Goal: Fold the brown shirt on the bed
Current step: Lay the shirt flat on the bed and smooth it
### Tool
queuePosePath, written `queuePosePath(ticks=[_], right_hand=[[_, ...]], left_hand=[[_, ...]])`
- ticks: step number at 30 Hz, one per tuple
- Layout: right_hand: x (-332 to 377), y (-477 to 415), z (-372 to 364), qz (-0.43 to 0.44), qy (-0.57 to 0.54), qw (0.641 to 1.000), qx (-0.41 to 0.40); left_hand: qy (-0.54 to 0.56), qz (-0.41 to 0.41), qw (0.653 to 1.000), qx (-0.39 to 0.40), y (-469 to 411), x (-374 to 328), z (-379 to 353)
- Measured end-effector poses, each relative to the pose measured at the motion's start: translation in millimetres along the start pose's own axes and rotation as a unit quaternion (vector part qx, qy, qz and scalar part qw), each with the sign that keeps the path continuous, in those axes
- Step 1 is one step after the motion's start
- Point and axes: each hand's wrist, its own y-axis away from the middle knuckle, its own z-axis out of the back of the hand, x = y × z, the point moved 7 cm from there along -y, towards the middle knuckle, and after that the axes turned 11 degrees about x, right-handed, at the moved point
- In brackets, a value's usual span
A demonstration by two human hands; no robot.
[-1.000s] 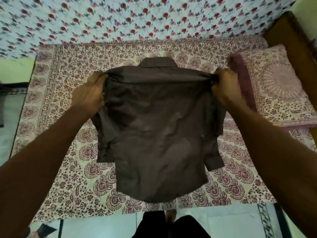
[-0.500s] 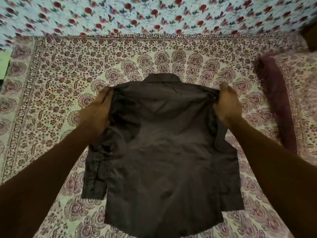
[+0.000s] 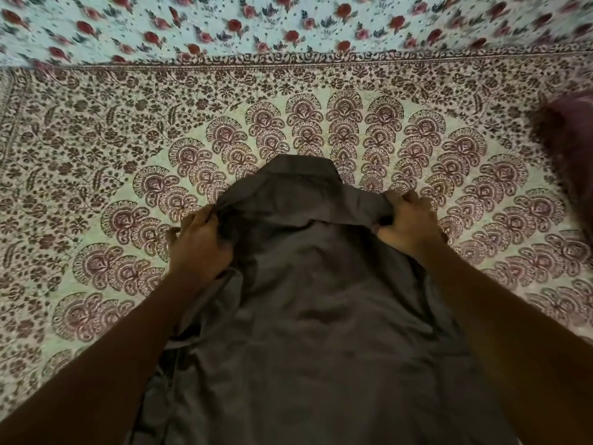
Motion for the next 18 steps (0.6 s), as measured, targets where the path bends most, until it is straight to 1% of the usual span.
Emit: queuePosePath(ticks=[1, 3, 5, 6, 8, 11, 12, 14, 15, 16, 17, 18], right_hand=[[5.4, -6.4, -2.3, 0.003, 0.014, 1.000, 0.007], [20.9, -16.7, -2.8, 0.039, 0.030, 0.999, 0.008], [32.9, -25.0, 4.5, 0.078, 0.023, 0.996, -0.046], [34.0, -28.9, 10.9, 0.073, 0.020, 0.993, -0.086], [30.4, -39.2, 21.4, 0.028, 0.028, 0.989, -0.144], [21.2, -59.4, 24.6, -0.038, 0.030, 0.989, -0.142], [19.2, -62.6, 23.4, -0.056, 0.041, 0.987, -0.145], [25.0, -57.5, 18.4, -0.067, 0.082, 0.977, -0.183], [32.7, -50.0, 8.8, -0.051, 0.101, 0.974, -0.198], [43.1, -41.2, -5.9, -0.014, 0.118, 0.972, -0.202], [55.9, -30.7, -26.2, 0.046, 0.140, 0.968, -0.202], [68.7, -19.3, -49.9, 0.123, 0.167, 0.959, -0.192]], left_hand=[[0.017, 0.009, 1.000, -0.023, -7.2, -3.0, 3.1], [0.036, 0.016, 0.999, -0.032, -21.5, -8.0, 8.6], [0.033, 0.003, 0.999, -0.031, -33.1, -13.6, 12.7], [0.019, -0.002, 0.999, -0.030, -38.0, -14.9, 13.1], [-0.027, 0.000, 1.000, -0.017, -46.7, -14.3, 9.3], [-0.101, -0.001, 0.995, 0.002, -58.2, -9.0, -2.9], [-0.128, -0.004, 0.992, -0.014, -60.0, -6.9, -3.8], [-0.180, -0.024, 0.981, -0.072, -49.7, -15.8, 0.4], [-0.191, -0.049, 0.975, -0.104, -40.6, -26.4, -0.3], [-0.184, -0.087, 0.971, -0.129, -30.1, -39.5, -4.3], [-0.172, -0.133, 0.967, -0.134, -18.6, -52.5, -14.3], [-0.162, -0.174, 0.965, -0.108, -8.8, -62.0, -29.8]])
